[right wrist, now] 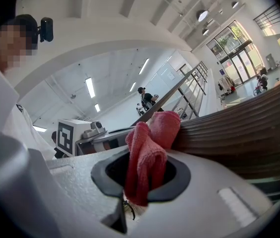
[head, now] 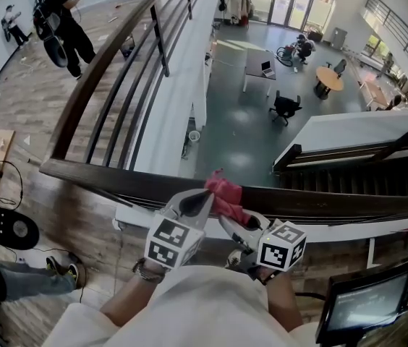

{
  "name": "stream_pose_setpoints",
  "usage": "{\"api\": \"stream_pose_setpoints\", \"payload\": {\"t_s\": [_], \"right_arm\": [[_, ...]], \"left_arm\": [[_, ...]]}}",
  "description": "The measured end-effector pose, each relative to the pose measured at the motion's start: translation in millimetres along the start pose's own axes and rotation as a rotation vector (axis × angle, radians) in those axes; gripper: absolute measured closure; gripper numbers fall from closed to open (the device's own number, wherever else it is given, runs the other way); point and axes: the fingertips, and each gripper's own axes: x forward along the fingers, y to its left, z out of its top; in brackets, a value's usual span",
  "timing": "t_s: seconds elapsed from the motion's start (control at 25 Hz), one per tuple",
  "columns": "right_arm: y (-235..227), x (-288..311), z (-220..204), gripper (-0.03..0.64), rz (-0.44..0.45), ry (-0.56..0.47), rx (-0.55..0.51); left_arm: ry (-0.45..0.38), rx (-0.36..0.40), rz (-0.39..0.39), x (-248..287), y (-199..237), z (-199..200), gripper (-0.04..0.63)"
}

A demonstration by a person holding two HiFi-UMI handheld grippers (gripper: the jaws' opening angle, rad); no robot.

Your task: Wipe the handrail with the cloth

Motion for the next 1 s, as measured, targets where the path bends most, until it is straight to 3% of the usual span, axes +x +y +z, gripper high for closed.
{"api": "stream_pose_setpoints", "payload": {"t_s": [0.28, 1.0], "right_arm": [[-6.4, -14.2, 3.4, 0.555, -0.023, -0.003, 0.002], [-12.4, -22.8, 2.9, 0.555, -0.017, -0.005, 0.042]], "left_arm": [[0.011, -0.004, -0.035, 7.1, -17.6, 6.8, 0.591], [0.015, -0.005, -0.037, 13.4, -23.1, 4.0, 0.591]]}}
